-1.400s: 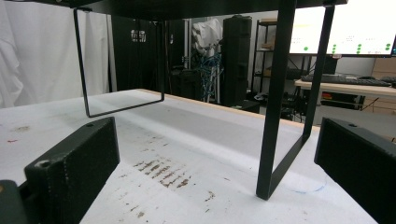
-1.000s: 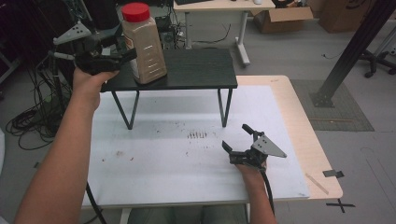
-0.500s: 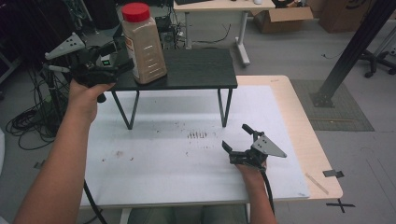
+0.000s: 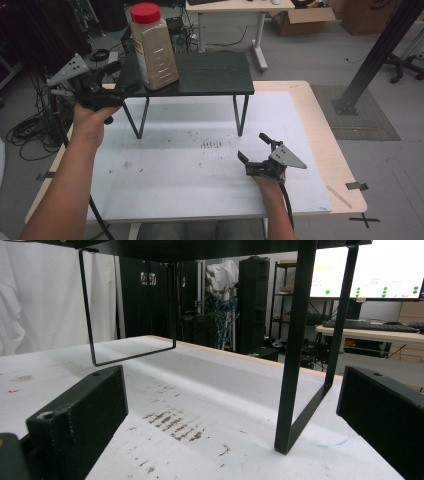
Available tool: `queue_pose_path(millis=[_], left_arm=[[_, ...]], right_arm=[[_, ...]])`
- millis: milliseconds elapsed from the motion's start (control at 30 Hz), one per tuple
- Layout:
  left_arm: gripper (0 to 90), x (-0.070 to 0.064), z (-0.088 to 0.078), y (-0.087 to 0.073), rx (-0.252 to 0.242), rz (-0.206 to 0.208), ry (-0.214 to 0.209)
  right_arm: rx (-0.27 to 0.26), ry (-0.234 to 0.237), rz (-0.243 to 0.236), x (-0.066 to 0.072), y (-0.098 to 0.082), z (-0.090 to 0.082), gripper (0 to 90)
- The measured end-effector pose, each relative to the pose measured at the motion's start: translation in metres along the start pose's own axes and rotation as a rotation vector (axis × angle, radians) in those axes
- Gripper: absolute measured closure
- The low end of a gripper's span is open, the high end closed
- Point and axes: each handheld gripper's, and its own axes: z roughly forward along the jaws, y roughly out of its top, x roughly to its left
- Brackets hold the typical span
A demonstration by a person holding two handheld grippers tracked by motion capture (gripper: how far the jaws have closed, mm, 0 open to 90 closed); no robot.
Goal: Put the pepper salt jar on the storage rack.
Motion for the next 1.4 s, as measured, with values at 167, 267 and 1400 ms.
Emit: queue_pose_path(millis=[167, 267, 1400], left_arm=[[0.2, 0.0, -0.007, -0.018, -0.019, -0.024, -0.004], [0.2, -0.002, -0.009, -0.024, -0.021, -0.014, 0.002], [0.2, -0.008, -0.029, -0.141, 0.055, -0.02, 0.032]], right_arm=[[0.001, 0.0, -0.001, 0.0, 0.0, 0.0, 0.0], [0.001, 0.0, 0.0, 0.0, 0.0, 0.0, 0.0], [0.002, 0.001, -0.001, 0.0, 0.0, 0.0, 0.0]])
